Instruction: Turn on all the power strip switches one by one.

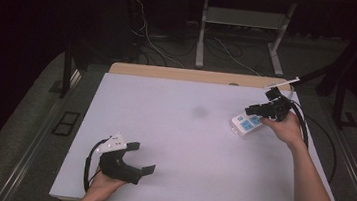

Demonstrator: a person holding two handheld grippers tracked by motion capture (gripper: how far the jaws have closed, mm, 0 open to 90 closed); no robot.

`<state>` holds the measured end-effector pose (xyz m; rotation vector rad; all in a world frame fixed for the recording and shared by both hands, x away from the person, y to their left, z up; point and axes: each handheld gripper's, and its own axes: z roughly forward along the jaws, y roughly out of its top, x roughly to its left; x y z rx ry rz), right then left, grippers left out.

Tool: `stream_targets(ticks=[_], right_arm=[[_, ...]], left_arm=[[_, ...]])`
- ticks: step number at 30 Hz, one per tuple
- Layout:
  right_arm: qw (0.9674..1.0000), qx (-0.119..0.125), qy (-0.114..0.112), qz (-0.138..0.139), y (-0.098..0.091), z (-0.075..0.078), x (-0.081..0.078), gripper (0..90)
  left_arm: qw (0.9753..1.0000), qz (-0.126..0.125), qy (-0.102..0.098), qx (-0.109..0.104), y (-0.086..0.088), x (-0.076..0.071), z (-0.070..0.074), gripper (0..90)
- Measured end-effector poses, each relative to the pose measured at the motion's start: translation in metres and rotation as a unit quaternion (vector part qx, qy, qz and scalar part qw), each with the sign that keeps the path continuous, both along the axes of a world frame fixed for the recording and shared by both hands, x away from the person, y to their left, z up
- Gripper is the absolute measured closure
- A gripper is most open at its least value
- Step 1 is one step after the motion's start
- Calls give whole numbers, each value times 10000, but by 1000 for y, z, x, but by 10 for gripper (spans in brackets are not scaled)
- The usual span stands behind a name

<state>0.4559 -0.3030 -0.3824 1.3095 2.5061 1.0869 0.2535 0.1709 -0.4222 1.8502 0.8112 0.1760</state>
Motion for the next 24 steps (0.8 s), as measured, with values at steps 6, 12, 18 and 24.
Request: stream_targets(ticks=[6, 12, 18, 24], right_arm=[[10000, 56, 28, 52, 6, -5, 3, 871], [9999, 47, 53, 82, 10, -11, 6, 896], [9999, 50, 117, 87, 13, -16, 8, 896], [9996, 87, 249, 91, 13, -23, 11, 896]], left_arm=[[10000, -8, -17, -4, 0, 0, 0, 0], [10000, -1, -21, -23, 1, 0, 0, 0], [10000, -7, -21, -27, 1, 0, 0, 0], [10000, -21, -34, -12, 1, 0, 0, 0]])
